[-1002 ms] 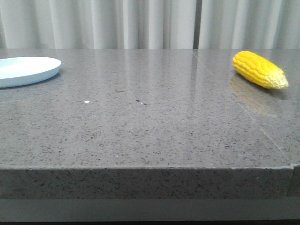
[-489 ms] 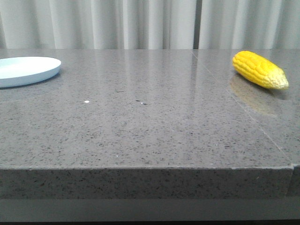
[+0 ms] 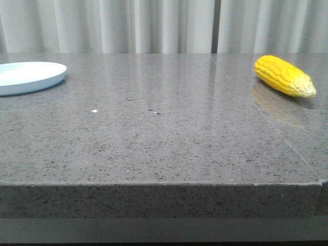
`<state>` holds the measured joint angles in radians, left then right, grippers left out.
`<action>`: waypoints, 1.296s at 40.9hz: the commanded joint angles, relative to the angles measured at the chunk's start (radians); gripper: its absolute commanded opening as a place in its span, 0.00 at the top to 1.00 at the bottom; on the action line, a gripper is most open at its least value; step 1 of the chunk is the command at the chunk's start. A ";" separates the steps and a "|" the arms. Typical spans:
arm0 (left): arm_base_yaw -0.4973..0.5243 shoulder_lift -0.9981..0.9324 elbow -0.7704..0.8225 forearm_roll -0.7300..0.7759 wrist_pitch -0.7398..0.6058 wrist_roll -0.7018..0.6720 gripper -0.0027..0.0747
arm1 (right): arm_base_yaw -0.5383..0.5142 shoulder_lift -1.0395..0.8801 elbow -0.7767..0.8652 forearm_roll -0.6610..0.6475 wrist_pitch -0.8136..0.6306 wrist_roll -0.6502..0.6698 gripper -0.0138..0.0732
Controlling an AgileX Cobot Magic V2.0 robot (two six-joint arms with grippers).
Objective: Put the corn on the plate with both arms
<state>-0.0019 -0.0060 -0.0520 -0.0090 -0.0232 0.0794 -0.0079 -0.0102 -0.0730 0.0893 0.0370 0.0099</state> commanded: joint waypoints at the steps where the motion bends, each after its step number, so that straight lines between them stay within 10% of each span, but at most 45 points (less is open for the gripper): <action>1: 0.002 0.002 -0.135 -0.014 -0.044 -0.006 0.99 | 0.002 -0.013 -0.137 -0.011 -0.001 -0.002 0.92; 20: 0.002 0.370 -0.697 -0.016 0.459 -0.006 0.99 | 0.001 0.318 -0.620 -0.011 0.369 -0.002 0.92; 47: 0.002 0.583 -0.656 -0.018 0.496 -0.006 0.99 | 0.001 0.640 -0.626 -0.020 0.535 -0.003 0.91; 53: 0.002 0.604 -0.656 -0.018 0.510 -0.006 0.80 | 0.001 0.659 -0.626 -0.039 0.536 -0.003 0.65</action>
<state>-0.0019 0.5803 -0.6837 -0.0177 0.5509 0.0794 -0.0079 0.6339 -0.6740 0.0708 0.6346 0.0116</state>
